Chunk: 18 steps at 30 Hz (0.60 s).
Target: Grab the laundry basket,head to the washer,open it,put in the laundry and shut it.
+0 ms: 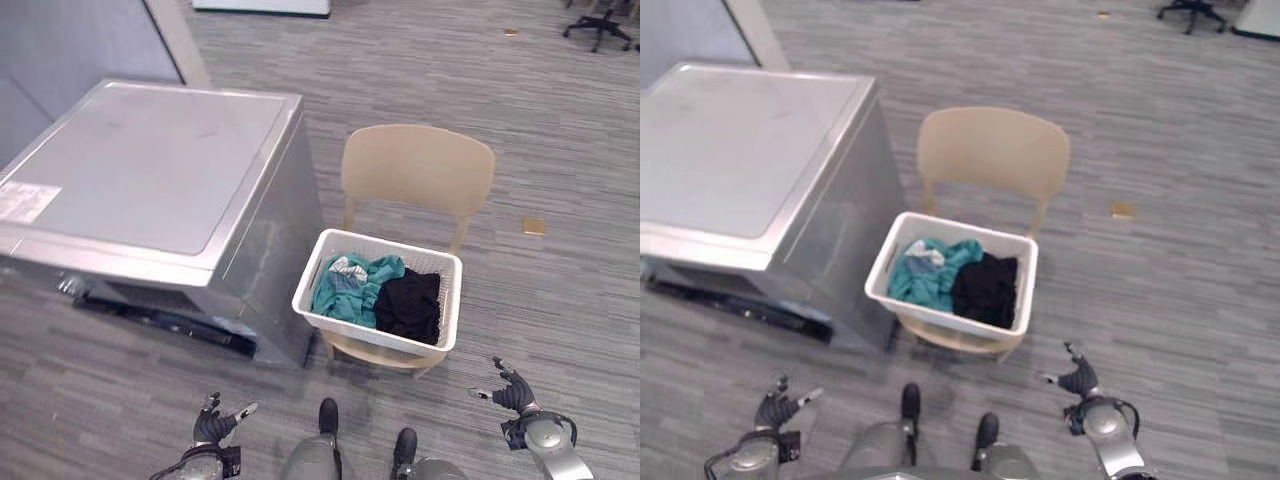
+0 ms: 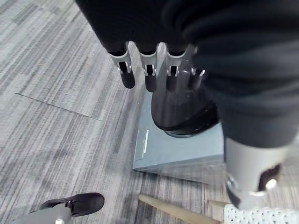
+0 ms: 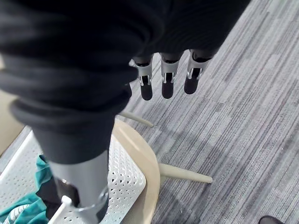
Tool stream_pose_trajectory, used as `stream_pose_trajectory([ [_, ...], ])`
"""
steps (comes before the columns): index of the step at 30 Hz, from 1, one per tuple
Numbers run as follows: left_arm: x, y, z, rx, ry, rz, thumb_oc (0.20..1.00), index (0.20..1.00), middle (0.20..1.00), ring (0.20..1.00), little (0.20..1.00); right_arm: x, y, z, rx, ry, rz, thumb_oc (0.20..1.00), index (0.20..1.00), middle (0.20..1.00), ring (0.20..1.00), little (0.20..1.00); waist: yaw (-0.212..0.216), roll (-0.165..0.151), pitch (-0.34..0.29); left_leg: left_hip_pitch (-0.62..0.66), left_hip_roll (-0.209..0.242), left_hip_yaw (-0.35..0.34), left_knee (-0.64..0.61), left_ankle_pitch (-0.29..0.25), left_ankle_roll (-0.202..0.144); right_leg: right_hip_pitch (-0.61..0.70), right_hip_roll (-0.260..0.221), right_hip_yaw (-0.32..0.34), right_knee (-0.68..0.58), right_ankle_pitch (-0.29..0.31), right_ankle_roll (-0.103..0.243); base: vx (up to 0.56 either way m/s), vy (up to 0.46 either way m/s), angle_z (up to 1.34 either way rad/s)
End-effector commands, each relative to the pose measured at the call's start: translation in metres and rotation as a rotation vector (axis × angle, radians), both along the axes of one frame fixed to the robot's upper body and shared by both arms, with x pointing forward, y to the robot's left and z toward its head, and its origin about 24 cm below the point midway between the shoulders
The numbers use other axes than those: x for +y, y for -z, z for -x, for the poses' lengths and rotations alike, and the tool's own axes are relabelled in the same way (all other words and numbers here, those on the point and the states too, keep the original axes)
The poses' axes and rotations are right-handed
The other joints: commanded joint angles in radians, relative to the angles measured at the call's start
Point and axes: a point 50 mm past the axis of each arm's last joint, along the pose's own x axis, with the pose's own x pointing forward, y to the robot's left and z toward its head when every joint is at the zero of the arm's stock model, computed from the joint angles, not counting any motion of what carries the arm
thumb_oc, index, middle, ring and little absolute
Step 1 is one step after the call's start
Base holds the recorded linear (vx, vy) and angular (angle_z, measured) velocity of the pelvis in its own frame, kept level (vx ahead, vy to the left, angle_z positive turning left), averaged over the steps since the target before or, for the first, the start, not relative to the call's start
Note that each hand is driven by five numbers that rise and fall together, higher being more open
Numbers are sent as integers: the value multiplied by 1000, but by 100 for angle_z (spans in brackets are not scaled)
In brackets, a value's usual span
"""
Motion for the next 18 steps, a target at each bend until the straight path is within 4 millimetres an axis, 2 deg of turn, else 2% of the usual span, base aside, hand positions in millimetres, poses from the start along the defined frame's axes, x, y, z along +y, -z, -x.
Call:
stream_pose_trajectory([
  [1, 9, -18, -27, -105, 25, -82, 1000, 1000, 1000, 1000, 1000, 9, -12, -24, -105, 1, -33, 1000, 1000, 1000, 1000, 1000, 12, -55, 25, -5, 49, 88, 166, -71, -2, -67, -107, 13, 86, -68, 90, -26, 95, 43],
  [2, 9, -18, -27, -105, 25, -82, 1000, 1000, 1000, 1000, 1000, 9, -12, -24, -105, 1, -33, 1000, 1000, 1000, 1000, 1000, 12, -55, 25, -4, 49, 88, 166, -70, -2, -67, -107, 13, 85, -68, 90, 51, 211, 73],
  [3, 6, -16, -29, -100, 20, -78, 1000, 1000, 1000, 1000, 1000, 10, -7, -20, -79, 20, -48, 1000, 1000, 1000, 1000, 1000, -2, -56, 11, 40, 115, 139, 132, -72, -23, -51, -130, -17, 86, -80, 107, 57, 266, 73],
  [5, 2, -15, -32, -97, 27, -74, 1000, 1000, 1000, 1000, 1000, 10, -1, -14, -55, 55, -70, 1000, 1000, 1000, 1000, 1000, -22, -56, -4, 66, 167, 208, 95, -44, -38, -44, -159, -56, 93, -76, 122, 46, 269, 70],
  [6, 2, -15, -33, -97, 28, -74, 1000, 1000, 1000, 1000, 1000, 10, -1, -14, -55, 56, -71, 1000, 1000, 1000, 1000, 1000, -22, -56, -4, 66, 167, 207, 93, -43, -39, -43, -159, -57, 93, -76, 122, 66, 300, 68],
  [7, -1, -15, -35, -94, 58, -80, 1000, 1000, 1000, 1000, 1000, 10, 5, -5, -32, 89, -94, 1000, 1000, 1000, 1000, 1000, -42, -48, -25, 89, 185, 264, 51, -36, -48, -35, -186, -93, 97, -70, 136, 144, 516, 110],
  [8, -5, -16, -39, -100, 86, -76, 1000, 1000, 1000, 1000, 1000, 13, 6, -7, -32, 95, -109, 1000, 1000, 1000, 1000, 1000, -45, -52, -35, 74, 155, 238, 71, -60, -42, -27, -225, -108, 104, -48, 153, 144, 524, 117],
  [9, -5, -16, -39, -100, 86, -77, 1000, 1000, 1000, 1000, 1000, 13, 6, -7, -32, 95, -109, 1000, 1000, 1000, 1000, 1000, -47, -53, -36, 71, 153, 236, 74, -62, -41, -28, -227, -109, 104, -48, 155, 124, 421, 129],
  [12, -2, -20, -43, -110, 121, -101, 1000, 1000, 1000, 1000, 1000, 23, 9, -8, -23, 79, -138, 1000, 1000, 1000, 1000, 1000, -35, -75, -23, 55, 100, 225, 113, -120, -8, -48, -286, -88, 150, -23, 171, 34, 317, 48],
  [14, 4, -23, -44, -111, 124, -127, 1000, 1000, 1000, 1000, 1000, 32, 10, -12, -22, 58, -160, 1000, 1000, 1000, 1000, 1000, -25, -83, -5, 46, 76, 214, 129, -141, 18, -87, -297, -53, 224, -23, 161, -7, 278, -4],
  [15, 6, -24, -45, -111, 125, -136, 1000, 1000, 1000, 1000, 1000, 37, 10, -13, -24, 49, -174, 1000, 1000, 1000, 1000, 1000, -27, -88, 3, 48, 61, 207, 126, -144, 29, -117, -277, -12, 267, -27, 154, 12, 252, -2],
  [16, 7, -25, -47, -115, 125, -141, 1000, 1000, 1000, 1000, 1000, 42, 9, -14, -31, 37, -187, 1000, 1000, 1000, 1000, 1000, -34, -89, 10, 56, 43, 199, 112, -146, 39, -153, -232, 47, 302, -48, 147, 17, 162, -1],
  [17, 7, -25, -47, -115, 125, -141, 1000, 1000, 1000, 1000, 1000, 42, 9, -14, -31, 37, -187, 1000, 1000, 1000, 1000, 1000, -33, -89, 10, 56, 43, 200, 112, -146, 39, -154, -232, 48, 302, -48, 147, 45, 164, -6],
  [18, 6, -26, -47, -120, 124, -138, 1000, 1000, 1000, 1000, 1000, 44, 8, -15, -36, 24, -192, 1000, 1000, 1000, 1000, 1000, -42, -86, 13, 69, 22, 188, 93, -146, 47, -181, -176, 104, 309, -71, 143, 23, 181, 14],
])
